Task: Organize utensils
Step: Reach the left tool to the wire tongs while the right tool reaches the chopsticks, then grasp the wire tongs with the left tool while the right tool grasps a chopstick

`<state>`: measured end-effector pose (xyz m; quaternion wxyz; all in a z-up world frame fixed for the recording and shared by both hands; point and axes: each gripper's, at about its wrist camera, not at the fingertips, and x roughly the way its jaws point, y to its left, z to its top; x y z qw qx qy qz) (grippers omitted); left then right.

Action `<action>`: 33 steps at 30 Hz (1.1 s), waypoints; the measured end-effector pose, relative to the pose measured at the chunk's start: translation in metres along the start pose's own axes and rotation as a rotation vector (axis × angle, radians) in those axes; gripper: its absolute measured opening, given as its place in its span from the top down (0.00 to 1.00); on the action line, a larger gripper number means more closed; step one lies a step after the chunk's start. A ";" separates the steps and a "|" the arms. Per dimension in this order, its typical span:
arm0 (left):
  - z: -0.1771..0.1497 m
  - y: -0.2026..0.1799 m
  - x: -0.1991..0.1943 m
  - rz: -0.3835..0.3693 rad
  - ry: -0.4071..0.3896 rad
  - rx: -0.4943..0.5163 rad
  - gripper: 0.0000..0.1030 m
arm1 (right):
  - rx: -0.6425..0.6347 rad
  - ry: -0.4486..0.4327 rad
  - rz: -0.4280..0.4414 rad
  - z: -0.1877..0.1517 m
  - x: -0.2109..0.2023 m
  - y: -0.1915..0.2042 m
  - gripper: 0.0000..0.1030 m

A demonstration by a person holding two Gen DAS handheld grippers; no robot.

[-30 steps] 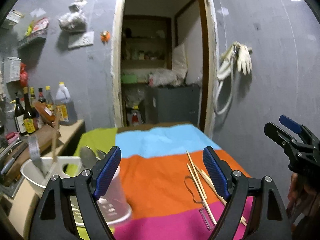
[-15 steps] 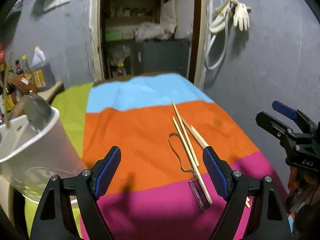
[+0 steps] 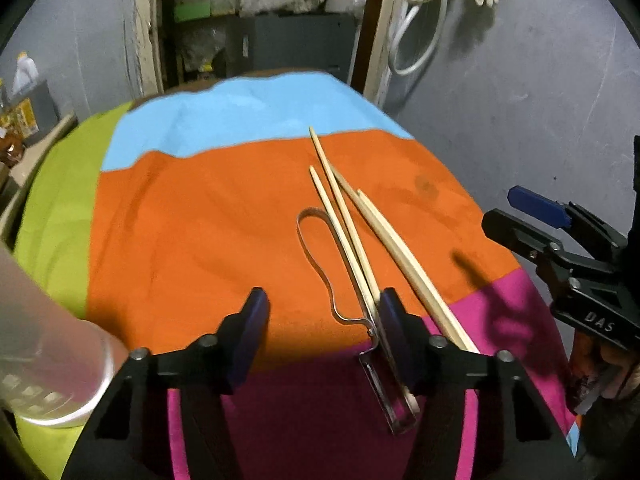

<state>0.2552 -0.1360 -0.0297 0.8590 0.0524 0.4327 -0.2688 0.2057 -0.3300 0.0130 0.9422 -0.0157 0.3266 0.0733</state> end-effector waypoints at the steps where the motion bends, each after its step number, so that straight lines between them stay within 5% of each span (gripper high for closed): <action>1: 0.000 0.001 0.003 -0.004 0.010 -0.003 0.57 | 0.000 0.009 0.004 0.000 0.001 0.000 0.40; 10: 0.007 0.002 0.009 -0.029 0.041 -0.022 0.70 | -0.016 0.050 0.025 0.002 0.010 0.003 0.40; 33: -0.013 0.012 -0.005 0.032 0.069 -0.015 0.75 | -0.107 0.213 0.067 0.004 0.044 0.026 0.43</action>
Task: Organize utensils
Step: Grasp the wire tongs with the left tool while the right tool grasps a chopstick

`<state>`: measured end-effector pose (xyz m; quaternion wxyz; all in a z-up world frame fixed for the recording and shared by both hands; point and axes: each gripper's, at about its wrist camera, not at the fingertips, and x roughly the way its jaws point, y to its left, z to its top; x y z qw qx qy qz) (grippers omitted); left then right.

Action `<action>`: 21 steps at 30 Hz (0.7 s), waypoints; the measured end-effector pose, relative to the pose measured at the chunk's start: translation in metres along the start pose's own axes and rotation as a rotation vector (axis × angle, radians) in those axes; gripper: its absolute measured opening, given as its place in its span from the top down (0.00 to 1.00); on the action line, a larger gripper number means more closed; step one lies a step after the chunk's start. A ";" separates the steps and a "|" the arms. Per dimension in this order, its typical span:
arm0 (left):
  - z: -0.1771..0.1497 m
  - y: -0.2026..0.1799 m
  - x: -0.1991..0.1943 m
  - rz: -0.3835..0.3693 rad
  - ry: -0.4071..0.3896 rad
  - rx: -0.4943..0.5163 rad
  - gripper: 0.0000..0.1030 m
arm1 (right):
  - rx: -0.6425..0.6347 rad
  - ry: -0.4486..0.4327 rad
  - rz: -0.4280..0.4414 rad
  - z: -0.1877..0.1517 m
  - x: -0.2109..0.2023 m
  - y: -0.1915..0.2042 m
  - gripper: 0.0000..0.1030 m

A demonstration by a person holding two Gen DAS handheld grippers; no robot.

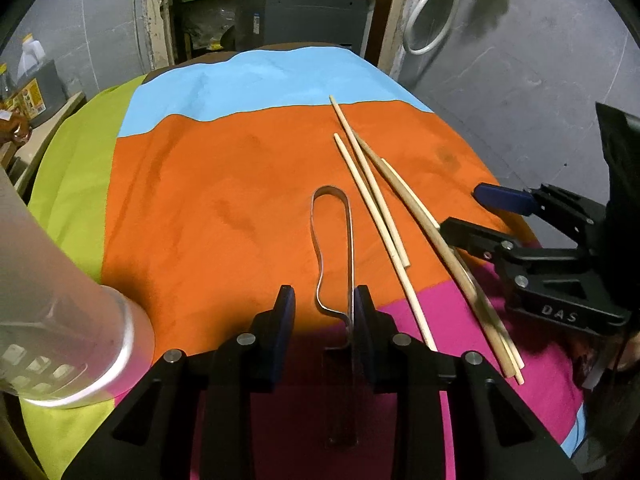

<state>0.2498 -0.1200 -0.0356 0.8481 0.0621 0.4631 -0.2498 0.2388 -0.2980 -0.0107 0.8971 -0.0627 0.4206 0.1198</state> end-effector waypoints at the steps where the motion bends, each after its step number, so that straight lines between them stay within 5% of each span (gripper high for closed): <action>1: 0.000 -0.001 0.000 0.002 0.003 0.001 0.75 | -0.001 0.005 0.000 0.001 0.002 0.001 0.43; 8: 0.004 -0.003 0.002 0.017 0.021 0.019 0.75 | -0.024 0.050 -0.013 0.008 0.016 0.005 0.55; 13: 0.010 -0.009 0.008 0.045 0.048 0.064 0.75 | -0.006 0.094 0.026 0.013 0.018 0.002 0.84; 21: 0.025 -0.011 0.021 0.069 0.100 0.082 0.77 | 0.137 0.170 0.156 0.025 0.029 -0.013 0.91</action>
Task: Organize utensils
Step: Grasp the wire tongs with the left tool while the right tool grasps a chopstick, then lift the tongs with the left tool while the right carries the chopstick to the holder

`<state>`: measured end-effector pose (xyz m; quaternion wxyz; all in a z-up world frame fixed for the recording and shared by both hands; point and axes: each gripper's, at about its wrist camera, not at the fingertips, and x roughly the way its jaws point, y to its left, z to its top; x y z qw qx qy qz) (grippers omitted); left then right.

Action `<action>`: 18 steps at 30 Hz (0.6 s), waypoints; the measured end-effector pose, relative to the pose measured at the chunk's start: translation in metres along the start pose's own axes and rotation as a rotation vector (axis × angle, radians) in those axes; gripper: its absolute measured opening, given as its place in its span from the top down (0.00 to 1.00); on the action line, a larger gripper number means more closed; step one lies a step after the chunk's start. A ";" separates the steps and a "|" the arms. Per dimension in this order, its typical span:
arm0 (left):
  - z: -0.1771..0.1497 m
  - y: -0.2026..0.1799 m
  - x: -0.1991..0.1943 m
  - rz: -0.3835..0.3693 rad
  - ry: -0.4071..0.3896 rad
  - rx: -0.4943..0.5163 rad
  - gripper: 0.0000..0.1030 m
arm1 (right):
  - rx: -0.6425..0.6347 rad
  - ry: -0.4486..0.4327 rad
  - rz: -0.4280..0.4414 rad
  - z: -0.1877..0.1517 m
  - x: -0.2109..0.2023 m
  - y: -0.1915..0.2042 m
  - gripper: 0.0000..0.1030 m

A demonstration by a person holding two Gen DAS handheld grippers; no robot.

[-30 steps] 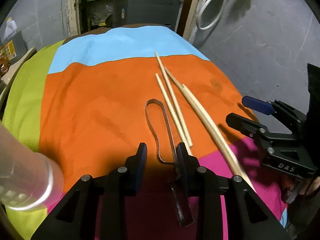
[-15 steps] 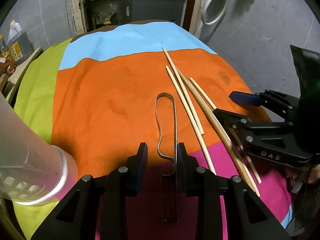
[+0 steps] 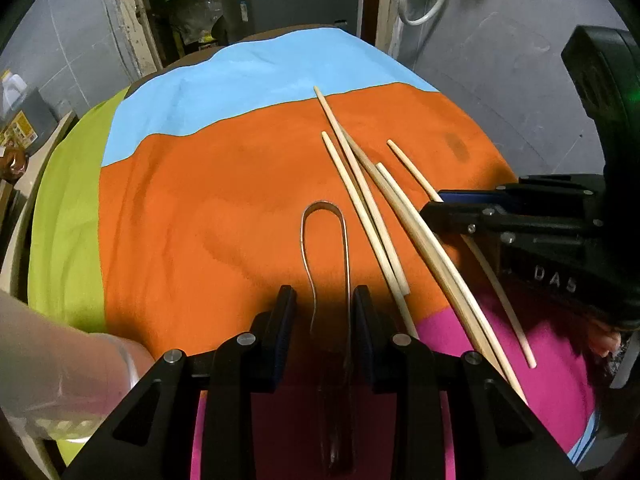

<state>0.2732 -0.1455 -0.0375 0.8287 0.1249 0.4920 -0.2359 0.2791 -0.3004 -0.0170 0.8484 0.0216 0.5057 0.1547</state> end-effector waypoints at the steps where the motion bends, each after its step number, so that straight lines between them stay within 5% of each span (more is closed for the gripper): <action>1: 0.001 0.001 0.001 -0.006 0.004 -0.003 0.85 | 0.024 0.003 0.017 0.001 0.000 -0.003 0.92; 11: -0.014 0.010 -0.023 -0.083 -0.113 -0.087 0.85 | 0.203 -0.074 0.155 -0.018 -0.017 -0.020 0.97; 18: -0.034 0.004 -0.062 -0.074 -0.304 -0.102 0.85 | 0.111 -0.314 0.134 -0.029 -0.057 0.014 0.97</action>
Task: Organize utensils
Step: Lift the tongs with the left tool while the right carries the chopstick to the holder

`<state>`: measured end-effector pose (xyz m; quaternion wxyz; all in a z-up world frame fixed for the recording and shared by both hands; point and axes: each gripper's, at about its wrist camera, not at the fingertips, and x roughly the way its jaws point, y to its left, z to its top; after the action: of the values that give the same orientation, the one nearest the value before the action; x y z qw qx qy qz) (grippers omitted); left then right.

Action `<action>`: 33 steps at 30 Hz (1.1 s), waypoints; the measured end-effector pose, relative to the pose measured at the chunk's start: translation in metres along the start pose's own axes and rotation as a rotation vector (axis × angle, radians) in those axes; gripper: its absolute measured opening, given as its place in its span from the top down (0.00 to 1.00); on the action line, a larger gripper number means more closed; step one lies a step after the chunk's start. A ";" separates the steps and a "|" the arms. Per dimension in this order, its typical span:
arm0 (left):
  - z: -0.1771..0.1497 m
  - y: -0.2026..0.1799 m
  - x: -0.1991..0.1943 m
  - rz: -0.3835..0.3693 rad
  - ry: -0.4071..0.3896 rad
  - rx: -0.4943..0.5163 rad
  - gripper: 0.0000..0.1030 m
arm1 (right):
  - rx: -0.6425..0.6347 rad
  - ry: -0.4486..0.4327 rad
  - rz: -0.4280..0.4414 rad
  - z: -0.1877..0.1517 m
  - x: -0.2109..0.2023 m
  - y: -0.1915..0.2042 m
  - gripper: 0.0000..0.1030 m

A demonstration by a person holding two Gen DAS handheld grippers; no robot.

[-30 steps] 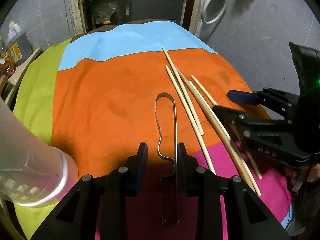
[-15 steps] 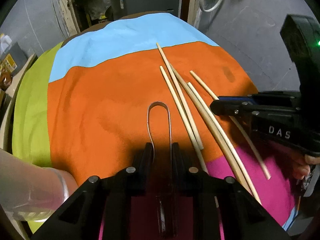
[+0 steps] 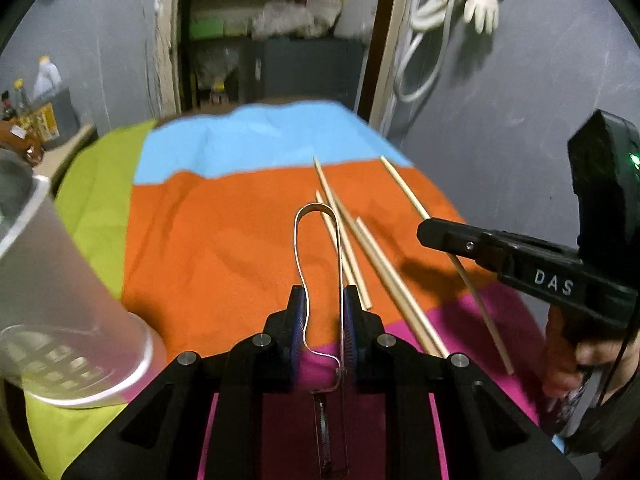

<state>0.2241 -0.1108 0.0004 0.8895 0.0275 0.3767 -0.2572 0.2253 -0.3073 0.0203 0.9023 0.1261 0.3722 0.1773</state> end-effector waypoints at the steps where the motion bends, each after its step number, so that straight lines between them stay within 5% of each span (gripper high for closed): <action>1: 0.000 0.000 -0.007 0.000 -0.028 -0.004 0.85 | -0.019 -0.033 0.003 0.000 -0.005 0.006 0.97; 14: 0.027 0.007 -0.090 0.084 -0.342 -0.046 0.85 | -0.201 -0.495 0.029 0.005 -0.046 0.081 0.97; 33: 0.032 0.128 -0.188 0.303 -0.630 -0.237 0.85 | -0.173 -0.724 0.217 0.055 -0.007 0.179 0.97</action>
<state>0.1963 0.0741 0.1336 0.9868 -0.1007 0.1032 -0.0733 0.2194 -0.1533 0.1268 0.9586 0.1423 -0.0021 0.2465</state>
